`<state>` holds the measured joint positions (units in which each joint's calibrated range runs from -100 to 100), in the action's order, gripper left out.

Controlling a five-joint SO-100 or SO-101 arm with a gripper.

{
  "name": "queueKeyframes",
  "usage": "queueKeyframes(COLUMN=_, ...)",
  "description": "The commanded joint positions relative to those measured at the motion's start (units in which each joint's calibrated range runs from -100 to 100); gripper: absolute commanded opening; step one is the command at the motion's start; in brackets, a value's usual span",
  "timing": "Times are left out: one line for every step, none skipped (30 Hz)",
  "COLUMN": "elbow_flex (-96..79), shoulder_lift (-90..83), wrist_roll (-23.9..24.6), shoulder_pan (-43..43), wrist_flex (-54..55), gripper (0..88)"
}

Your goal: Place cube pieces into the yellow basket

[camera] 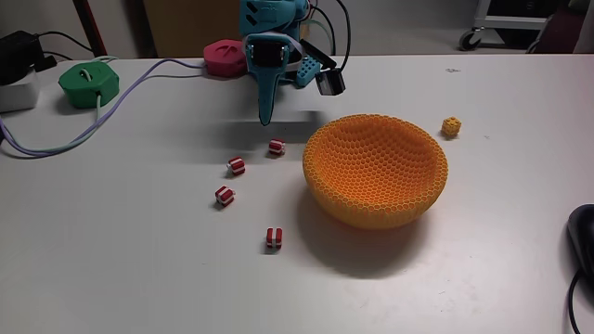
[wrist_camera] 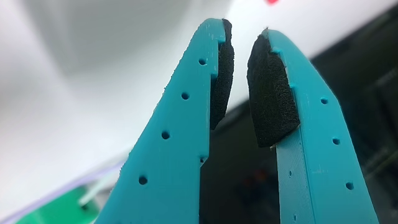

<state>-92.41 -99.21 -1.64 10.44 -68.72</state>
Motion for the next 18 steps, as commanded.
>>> queueKeyframes(elbow_flex=3.4, shoulder_lift=0.7, wrist_roll=9.5, shoulder_pan=1.9, wrist_flex=2.4, gripper=0.0)
queueKeyframes(elbow_flex=4.2, shoulder_lift=1.3, wrist_roll=10.3, shoulder_pan=1.2, wrist_flex=3.6, gripper=0.0)
queueKeyframes(elbow_flex=4.5, shoulder_lift=1.5, wrist_roll=11.0, shoulder_pan=1.1, wrist_flex=3.9, gripper=1.0)
queueKeyframes(elbow_flex=4.7, shoulder_lift=1.7, wrist_roll=11.3, shoulder_pan=1.1, wrist_flex=3.7, gripper=2.7)
queueKeyframes(elbow_flex=4.6, shoulder_lift=1.7, wrist_roll=11.4, shoulder_pan=1.2, wrist_flex=3.1, gripper=3.9)
queueKeyframes(elbow_flex=4.1, shoulder_lift=1.7, wrist_roll=11.5, shoulder_pan=1.6, wrist_flex=2.9, gripper=4.8)
queueKeyframes(elbow_flex=3.6, shoulder_lift=2.1, wrist_roll=11.5, shoulder_pan=1.7, wrist_flex=2.8, gripper=5.1)
queueKeyframes(elbow_flex=4.0, shoulder_lift=3.3, wrist_roll=12.1, shoulder_pan=1.8, wrist_flex=2.7, gripper=6.1)
queueKeyframes(elbow_flex=5.3, shoulder_lift=5.7, wrist_roll=13.1, shoulder_pan=1.5, wrist_flex=2.9, gripper=7.8)
queueKeyframes(elbow_flex=7.1, shoulder_lift=9.0, wrist_roll=15.8, shoulder_pan=1.0, wrist_flex=2.8, gripper=12.1)
queueKeyframes(elbow_flex=9.0, shoulder_lift=12.4, wrist_roll=19.1, shoulder_pan=0.0, wrist_flex=2.5, gripper=15.1)
queueKeyframes(elbow_flex=11.0, shoulder_lift=15.5, wrist_roll=22.5, shoulder_pan=-1.3, wrist_flex=2.6, gripper=16.1)
queueKeyframes(elbow_flex=12.6, shoulder_lift=18.9, wrist_roll=26.2, shoulder_pan=-2.6, wrist_flex=2.7, gripper=19.3)
queueKeyframes(elbow_flex=13.7, shoulder_lift=22.2, wrist_roll=29.7, shoulder_pan=-3.9, wrist_flex=3.0, gripper=21.2)
queueKeyframes(elbow_flex=14.3, shoulder_lift=25.3, wrist_roll=32.6, shoulder_pan=-4.8, wrist_flex=4.6, gripper=21.0)
queueKeyframes(elbow_flex=14.4, shoulder_lift=28.2, wrist_roll=34.2, shoulder_pan=-5.1, wrist_flex=7.9, gripper=22.6)
queueKeyframes(elbow_flex=14.5, shoulder_lift=31.3, wrist_roll=35.3, shoulder_pan=-5.3, wrist_flex=11.6, gripper=24.7)
queueKeyframes(elbow_flex=15.2, shoulder_lift=35.4, wrist_roll=36.9, shoulder_pan=-5.7, wrist_flex=14.2, gripper=25.0)
